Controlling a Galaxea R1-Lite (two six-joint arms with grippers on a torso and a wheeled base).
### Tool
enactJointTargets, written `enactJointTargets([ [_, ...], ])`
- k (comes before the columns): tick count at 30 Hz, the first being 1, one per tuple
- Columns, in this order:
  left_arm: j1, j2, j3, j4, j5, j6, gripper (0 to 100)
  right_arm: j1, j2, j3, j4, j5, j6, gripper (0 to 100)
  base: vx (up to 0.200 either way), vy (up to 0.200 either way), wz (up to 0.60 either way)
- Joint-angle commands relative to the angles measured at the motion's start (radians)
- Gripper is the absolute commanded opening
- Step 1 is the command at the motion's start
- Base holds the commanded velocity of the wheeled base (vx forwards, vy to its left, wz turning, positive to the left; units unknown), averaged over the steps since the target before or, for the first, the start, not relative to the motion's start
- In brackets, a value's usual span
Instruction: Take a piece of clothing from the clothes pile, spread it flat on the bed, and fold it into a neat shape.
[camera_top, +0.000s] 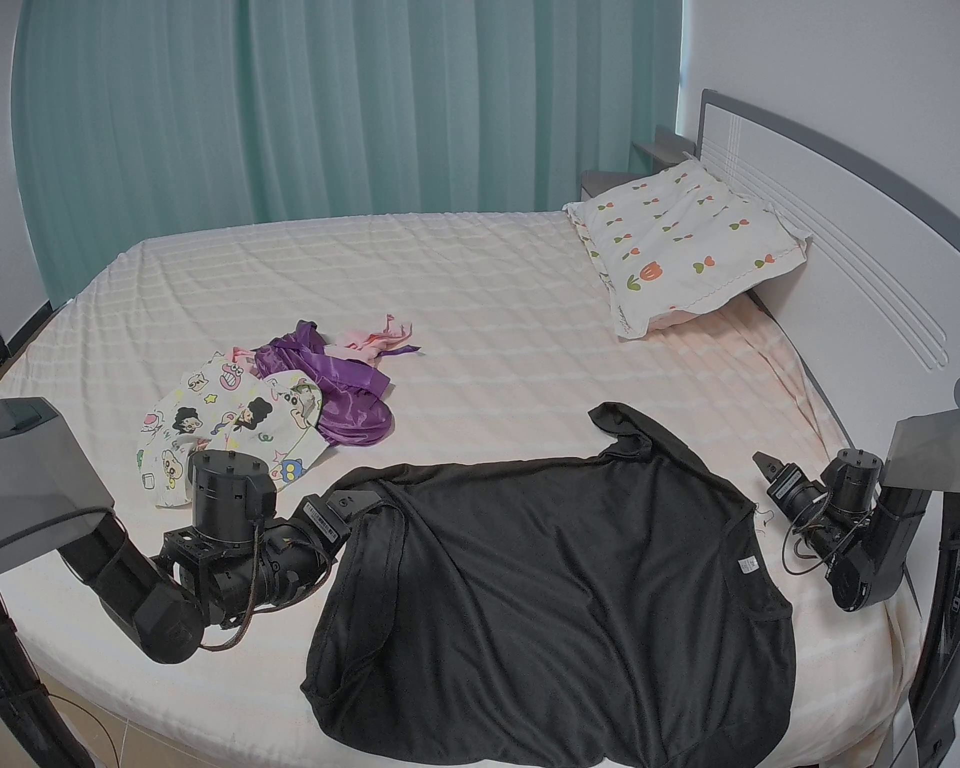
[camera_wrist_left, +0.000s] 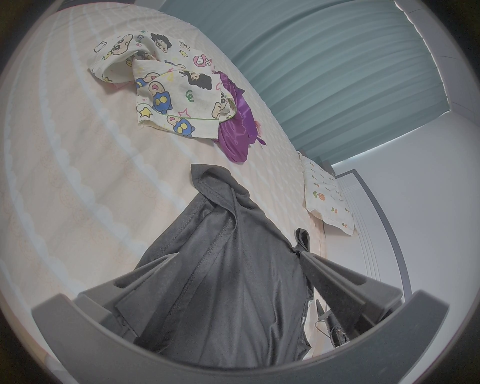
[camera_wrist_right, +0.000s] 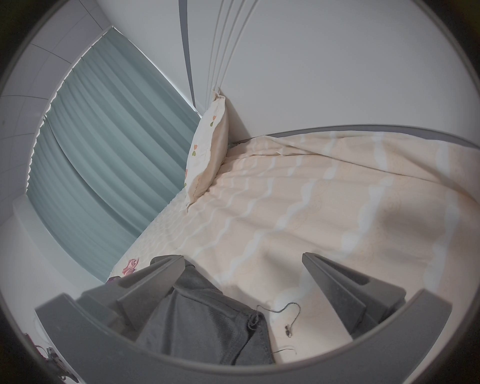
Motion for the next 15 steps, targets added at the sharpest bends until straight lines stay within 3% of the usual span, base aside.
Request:
enactJointTargets([
  [1, 0.001, -0.003, 0.004, 0.0, 0.001, 0.001, 100, 0.006, -0.004, 0.013, -0.011, 0.002, 0.002, 100, 0.0, 0.0, 0.0],
  [12, -0.003, -0.105, 0.13, -0.002, -0.01, 0.007, 100, 0.012, -0.088, 0.09, -0.013, 0.036, 0.002, 100, 0.0, 0.0, 0.0],
  [15, -0.011, -0.123, 0.133, 0.0, -0.01, 0.009, 100, 0.016, -0.131, 0.116, -0.011, 0.036, 0.001, 100, -0.2, 0.0, 0.0],
])
